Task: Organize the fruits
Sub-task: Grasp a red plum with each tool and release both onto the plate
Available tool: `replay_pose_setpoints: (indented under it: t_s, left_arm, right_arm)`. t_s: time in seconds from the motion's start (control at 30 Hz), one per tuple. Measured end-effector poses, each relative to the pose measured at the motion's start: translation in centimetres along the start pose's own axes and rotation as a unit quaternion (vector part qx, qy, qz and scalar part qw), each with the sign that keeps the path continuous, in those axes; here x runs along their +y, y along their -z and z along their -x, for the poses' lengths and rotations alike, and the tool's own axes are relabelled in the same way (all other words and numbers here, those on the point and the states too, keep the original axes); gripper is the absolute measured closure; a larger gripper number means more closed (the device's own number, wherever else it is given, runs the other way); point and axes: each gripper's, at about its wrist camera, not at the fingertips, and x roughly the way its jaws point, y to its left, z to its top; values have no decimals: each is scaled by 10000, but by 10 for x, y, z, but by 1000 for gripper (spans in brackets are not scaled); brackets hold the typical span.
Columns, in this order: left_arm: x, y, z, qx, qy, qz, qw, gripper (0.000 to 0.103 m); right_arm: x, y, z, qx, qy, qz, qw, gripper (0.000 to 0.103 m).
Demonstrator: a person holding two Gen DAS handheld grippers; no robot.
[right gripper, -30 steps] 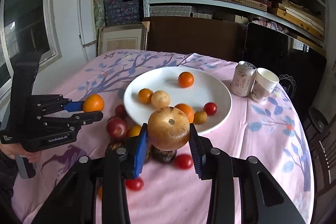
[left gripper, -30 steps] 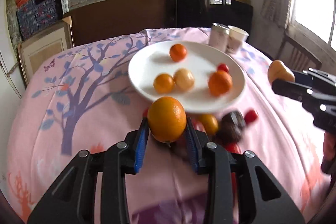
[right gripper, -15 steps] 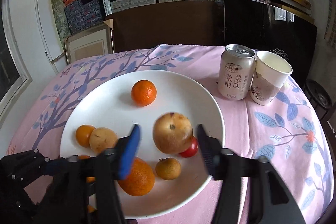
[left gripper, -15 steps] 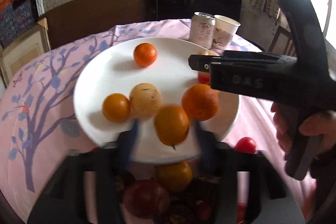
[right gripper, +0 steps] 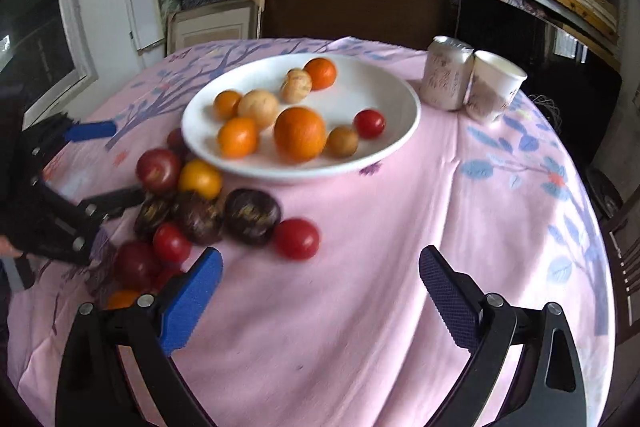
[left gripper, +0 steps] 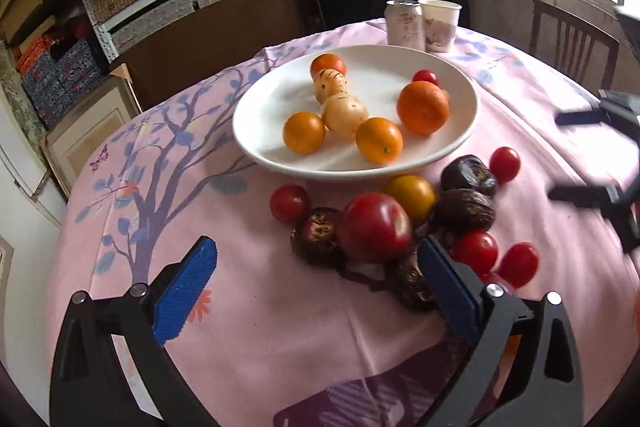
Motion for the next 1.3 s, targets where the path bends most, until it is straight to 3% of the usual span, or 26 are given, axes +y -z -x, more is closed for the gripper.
replay_pose_setpoints:
  t_s: [0.1,0.17,0.23,0.27,0.3,0.33,0.37,0.4,0.43,0.63,0.83,1.0,1.13,1.23,1.27,1.3]
  left_arm:
    - [0,-2,-5,22,354,157,9992,5]
    - [-5,-5,-8,-27,331,104,9994,5]
    - [-10,-7,-13,-57,435,53,9990,5]
    - [-11,-7,-16,-20,545,65,9985,14]
    - [-12,-8,-21,38,597,83,9982,29]
    - [-11,-7,-23,101,874,149,9960,45]
    - [-11,-6,-22,45,992,185,9949,55]
    - [-12,-6,-21,36,1003,125,9949,57]
    - [-13,-5,-19,52,873,8,9962,63]
    - [-2,-6,-13,116,1126,197,9934,63]
    - [3,-34,17,-482,1146,237,9920,63]
    - [7,-65,-7,-425,1401,795,9860,63]
    - [-10,-76,-31,-342,1120,491,9919,63]
    - [-7,-77,-46,-279,1307,718,9884,62]
    - [-6,-76,-47,-253,1251,748,9890,52]
    - [-3,-74,-46,-279,1044,744,9914,37]
  right_arm:
    - [23,11,-8,279,-396,203,9986,8]
    - [36,13,-11,245,-564,435,9972,16]
    - [49,14,-15,264,-528,713,9957,17]
    - [52,15,-15,160,-576,730,9955,17]
    - [54,15,-15,123,-620,682,9957,24]
    - [56,14,-18,147,-699,593,9957,33]
    - [58,14,-19,171,-873,537,9946,56]
    - [61,14,-20,210,-1034,497,9932,72]
    - [63,15,-20,264,-1094,442,9927,74]
    - [69,20,-8,124,-1045,301,9940,75]
    - [43,-14,30,-692,-284,243,9969,75]
    - [20,-66,6,-770,204,116,9968,75]
    - [9,-91,-18,-908,314,-310,9949,75]
    - [1,-94,-34,-867,381,-489,9943,75]
    - [-3,-98,-38,-894,368,-526,9939,72]
    - [-7,-101,-40,-911,370,-545,9937,41]
